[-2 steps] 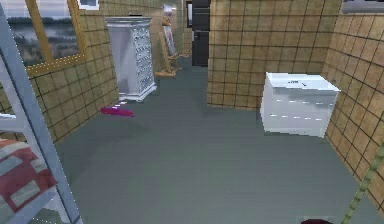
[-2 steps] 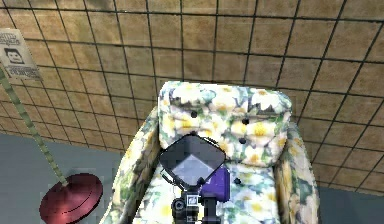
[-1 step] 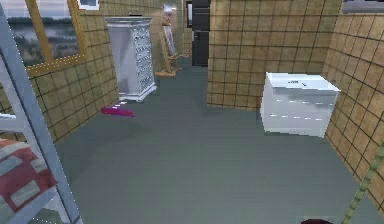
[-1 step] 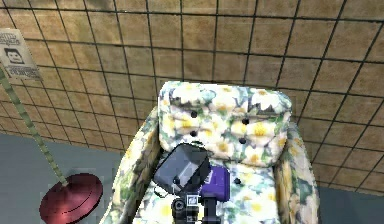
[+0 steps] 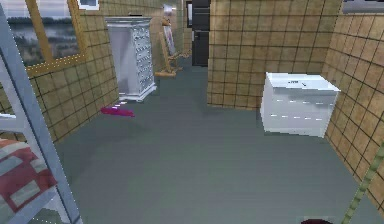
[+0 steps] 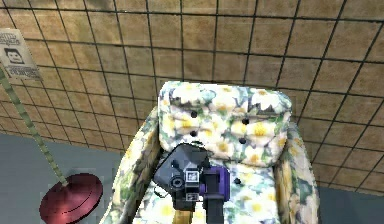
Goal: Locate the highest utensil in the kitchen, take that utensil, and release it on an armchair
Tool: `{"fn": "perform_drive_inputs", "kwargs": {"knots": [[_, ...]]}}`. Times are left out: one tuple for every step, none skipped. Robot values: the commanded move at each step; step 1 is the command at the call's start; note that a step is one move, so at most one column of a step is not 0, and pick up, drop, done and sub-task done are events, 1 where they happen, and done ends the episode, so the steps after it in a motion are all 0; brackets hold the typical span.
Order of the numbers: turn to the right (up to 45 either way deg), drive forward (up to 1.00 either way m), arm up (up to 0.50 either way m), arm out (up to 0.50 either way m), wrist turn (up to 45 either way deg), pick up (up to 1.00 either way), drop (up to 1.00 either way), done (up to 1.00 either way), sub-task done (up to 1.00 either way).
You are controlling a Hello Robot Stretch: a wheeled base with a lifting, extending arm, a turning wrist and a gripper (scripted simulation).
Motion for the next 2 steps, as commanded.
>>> {"fn": "perform_drive_inputs", "kwargs": {"knots": [[0.0, 0.00, 0.00, -0.08, 0.0, 0.00, 0.00, 0.00, 0.00], [0.0, 0.00, 0.00, 0.00, 0.0, 0.00, 0.00, 1.00, 0.00]]}}
